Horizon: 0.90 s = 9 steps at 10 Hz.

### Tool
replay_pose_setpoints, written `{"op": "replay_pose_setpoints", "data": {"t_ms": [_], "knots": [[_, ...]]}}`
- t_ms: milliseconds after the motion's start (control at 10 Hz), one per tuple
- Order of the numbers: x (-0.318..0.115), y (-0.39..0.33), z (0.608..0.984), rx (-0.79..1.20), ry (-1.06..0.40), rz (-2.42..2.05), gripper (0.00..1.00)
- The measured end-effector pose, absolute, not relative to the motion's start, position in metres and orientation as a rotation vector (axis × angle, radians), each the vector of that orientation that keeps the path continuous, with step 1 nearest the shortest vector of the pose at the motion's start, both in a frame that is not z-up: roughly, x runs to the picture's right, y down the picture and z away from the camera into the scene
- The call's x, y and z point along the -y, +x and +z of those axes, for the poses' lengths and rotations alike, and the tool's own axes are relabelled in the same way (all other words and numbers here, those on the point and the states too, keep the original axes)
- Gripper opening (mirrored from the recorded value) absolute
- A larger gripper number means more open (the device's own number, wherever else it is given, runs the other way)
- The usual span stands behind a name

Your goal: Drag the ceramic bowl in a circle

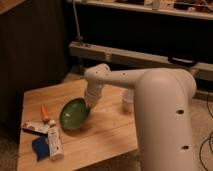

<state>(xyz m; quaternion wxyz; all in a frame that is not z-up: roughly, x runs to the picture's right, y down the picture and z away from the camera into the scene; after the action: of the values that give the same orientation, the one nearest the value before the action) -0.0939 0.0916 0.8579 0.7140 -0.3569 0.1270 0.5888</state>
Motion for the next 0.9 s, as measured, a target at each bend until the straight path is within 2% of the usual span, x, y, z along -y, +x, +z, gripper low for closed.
{"op": "replay_pose_setpoints", "data": {"t_ms": [400,700,900], "knots": [[-0.066,-0.047,0.892,-0.353,-0.748,1.403,0.00],[-0.081,0.003,0.883,-0.413,-0.710,1.464,0.00],[-0.094,0.031,0.862,-0.437,-0.683,1.469,0.00]]}}
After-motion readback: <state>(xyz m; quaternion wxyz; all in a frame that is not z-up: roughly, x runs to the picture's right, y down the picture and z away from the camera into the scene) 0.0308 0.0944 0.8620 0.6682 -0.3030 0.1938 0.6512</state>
